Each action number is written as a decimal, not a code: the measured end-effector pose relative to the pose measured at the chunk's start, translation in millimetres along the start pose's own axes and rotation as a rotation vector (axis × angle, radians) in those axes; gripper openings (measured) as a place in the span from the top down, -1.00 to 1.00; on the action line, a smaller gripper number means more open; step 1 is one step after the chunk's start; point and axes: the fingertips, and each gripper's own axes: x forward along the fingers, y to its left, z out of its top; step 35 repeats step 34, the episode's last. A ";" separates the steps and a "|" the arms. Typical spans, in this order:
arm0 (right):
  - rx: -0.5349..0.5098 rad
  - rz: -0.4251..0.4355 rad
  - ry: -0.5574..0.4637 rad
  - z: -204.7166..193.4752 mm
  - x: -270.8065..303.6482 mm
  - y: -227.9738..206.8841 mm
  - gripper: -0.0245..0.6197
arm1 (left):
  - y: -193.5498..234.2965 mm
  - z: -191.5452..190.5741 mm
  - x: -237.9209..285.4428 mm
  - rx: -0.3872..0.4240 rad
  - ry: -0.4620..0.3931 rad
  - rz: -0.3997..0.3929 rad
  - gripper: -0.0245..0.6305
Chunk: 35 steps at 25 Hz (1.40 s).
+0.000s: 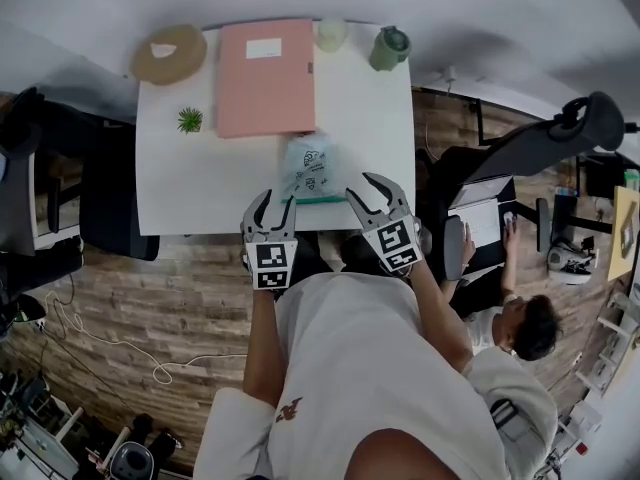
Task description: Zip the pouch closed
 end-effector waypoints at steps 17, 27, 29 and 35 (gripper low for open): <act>0.083 -0.317 -0.415 148.2 -54.9 -37.6 -0.03 | 36.3 166.7 -50.2 0.075 -0.429 0.049 -0.06; 0.088 -0.473 -0.431 171.2 -56.0 -45.3 -0.03 | 44.5 202.4 -39.5 0.139 -0.505 -0.079 -0.06; 0.091 -0.502 -0.435 176.9 -57.2 -48.4 -0.03 | 46.8 208.8 -35.0 0.170 -0.510 -0.101 -0.06; 0.082 -0.541 -0.447 192.8 -56.5 -58.4 -0.03 | 55.9 225.2 -24.8 0.161 -0.525 -0.117 -0.06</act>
